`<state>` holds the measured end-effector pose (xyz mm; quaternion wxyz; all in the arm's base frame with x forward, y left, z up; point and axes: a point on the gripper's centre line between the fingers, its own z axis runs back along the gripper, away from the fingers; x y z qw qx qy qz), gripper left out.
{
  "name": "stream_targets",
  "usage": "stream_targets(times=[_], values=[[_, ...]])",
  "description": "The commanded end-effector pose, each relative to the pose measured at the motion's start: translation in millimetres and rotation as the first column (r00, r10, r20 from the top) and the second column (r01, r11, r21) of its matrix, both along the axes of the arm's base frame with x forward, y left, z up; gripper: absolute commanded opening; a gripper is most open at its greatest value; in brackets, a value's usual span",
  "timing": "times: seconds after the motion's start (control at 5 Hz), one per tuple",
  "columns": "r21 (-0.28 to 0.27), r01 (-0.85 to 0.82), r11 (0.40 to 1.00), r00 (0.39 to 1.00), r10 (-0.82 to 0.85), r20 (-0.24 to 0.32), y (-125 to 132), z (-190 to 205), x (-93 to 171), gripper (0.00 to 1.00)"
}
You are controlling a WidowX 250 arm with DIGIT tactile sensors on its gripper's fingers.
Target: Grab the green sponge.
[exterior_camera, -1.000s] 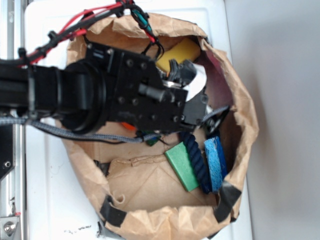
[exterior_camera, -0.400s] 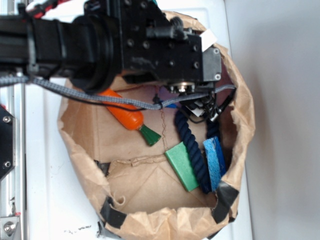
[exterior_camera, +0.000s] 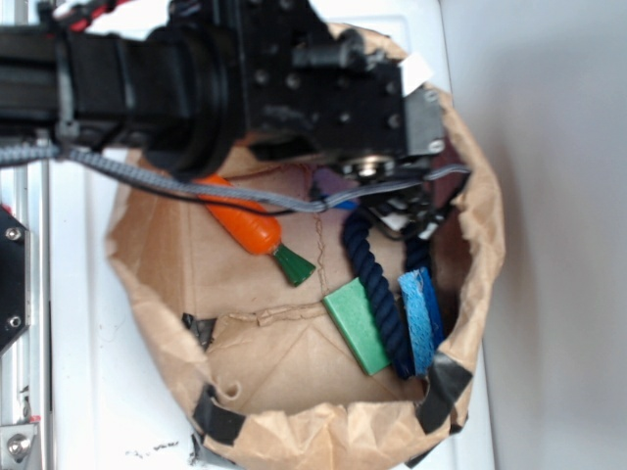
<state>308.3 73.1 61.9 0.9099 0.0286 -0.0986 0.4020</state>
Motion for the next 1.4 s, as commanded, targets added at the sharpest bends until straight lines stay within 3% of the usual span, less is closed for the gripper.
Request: stream_targets(times=[0.0, 0.4, 1.0, 1.2], values=[[-0.048, 0.068, 0.997, 0.996, -0.065, 0.068, 37.3, 35.8, -15.4, 1.00], [-0.009, 0.064, 0.998, 0.992, -0.062, 0.108, 33.6, 16.6, -19.3, 1.00], [0.058, -0.043, 0.997, 0.984, 0.032, 0.177, 24.0, -23.2, 7.1, 1.00], [0.058, -0.065, 0.996, 0.969, 0.049, 0.241, 19.6, -32.6, 13.5, 1.00]])
